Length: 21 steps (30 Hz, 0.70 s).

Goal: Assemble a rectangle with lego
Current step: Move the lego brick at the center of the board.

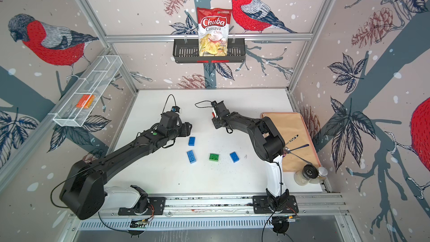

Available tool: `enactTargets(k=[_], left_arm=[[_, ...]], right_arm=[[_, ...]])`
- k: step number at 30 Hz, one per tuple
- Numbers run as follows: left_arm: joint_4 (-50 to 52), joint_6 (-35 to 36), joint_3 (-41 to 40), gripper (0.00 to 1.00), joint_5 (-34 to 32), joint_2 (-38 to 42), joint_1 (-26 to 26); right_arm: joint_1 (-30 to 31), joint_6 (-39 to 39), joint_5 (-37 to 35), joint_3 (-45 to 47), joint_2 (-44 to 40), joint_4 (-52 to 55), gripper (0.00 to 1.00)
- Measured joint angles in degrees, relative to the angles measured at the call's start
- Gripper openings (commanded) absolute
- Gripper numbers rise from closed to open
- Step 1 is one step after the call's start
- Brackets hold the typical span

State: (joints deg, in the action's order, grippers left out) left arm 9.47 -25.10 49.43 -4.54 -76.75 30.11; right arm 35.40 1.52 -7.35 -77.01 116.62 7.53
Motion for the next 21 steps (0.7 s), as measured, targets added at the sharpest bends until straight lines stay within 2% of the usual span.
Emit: enactTargets(k=[11, 21], left_arm=[[-0.22, -0.26, -0.35, 0.67, 0.04, -0.26, 0.0], [-0.17, -0.63, -0.55, 0.68, 1.4, -1.92, 0.26]], right_arm=[[-5.53, 11.74, -5.05, 13.97, -13.44, -1.36, 0.33], [-6.56, 16.44, -6.8, 16.83, -14.32, -1.44, 0.37]])
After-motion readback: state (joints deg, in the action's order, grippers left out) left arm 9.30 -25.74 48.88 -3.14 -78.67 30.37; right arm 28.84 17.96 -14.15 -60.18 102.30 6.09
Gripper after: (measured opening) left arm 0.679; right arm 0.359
